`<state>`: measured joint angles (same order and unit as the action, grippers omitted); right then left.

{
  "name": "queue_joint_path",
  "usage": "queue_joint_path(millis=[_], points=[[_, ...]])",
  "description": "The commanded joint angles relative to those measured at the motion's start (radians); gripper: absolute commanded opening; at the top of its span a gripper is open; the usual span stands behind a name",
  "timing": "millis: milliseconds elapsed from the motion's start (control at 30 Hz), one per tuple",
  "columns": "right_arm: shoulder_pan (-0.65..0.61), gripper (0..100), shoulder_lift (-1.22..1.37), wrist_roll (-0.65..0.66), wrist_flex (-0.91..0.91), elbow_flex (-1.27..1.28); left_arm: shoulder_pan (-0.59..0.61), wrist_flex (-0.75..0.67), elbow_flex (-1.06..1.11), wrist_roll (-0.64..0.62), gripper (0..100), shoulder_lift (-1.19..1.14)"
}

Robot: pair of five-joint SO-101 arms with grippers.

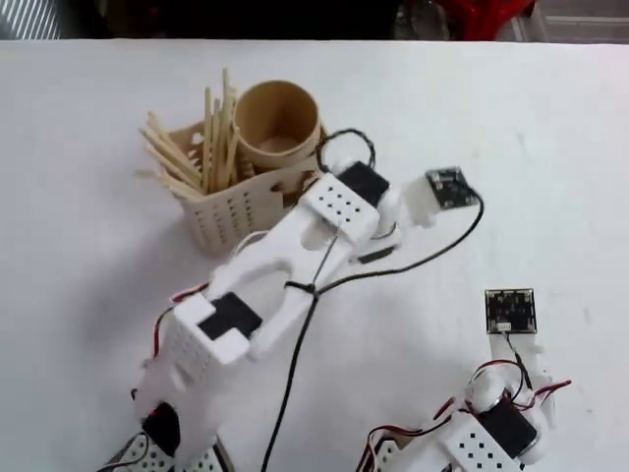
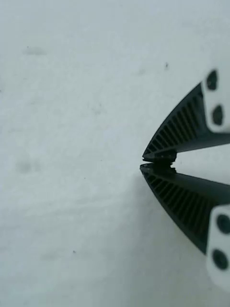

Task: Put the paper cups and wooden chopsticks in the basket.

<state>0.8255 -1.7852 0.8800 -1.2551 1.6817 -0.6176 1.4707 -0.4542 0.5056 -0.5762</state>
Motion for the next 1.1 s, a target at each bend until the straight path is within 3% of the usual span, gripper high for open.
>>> queue_joint_path(millis=[0,233,467,667,833,1067], points=[[0.002,1.7,-0.015,0.005,-0.007,0.009,0.002,0.028,-0.109,-0.081,2,0.101],[0.002,1.7,-0.015,0.005,-0.007,0.009,0.096,-0.074,-0.061,-0.115,17,-0.085],[0.002,1.7,-0.015,0.005,-0.007,0.009,0.162,-0.075,-0.213,-0.091,17,-0.259],[0.002,1.7,-0.015,0.005,-0.007,0.009,0.133,0.020,-0.307,-0.028,16,-0.381],[0.002,1.7,-0.015,0.005,-0.007,0.009,0.097,0.106,-0.400,-0.029,2,-0.412],[0.002,1.7,-0.015,0.005,-0.007,0.009,0.022,0.158,-0.488,-0.031,2,-0.367]])
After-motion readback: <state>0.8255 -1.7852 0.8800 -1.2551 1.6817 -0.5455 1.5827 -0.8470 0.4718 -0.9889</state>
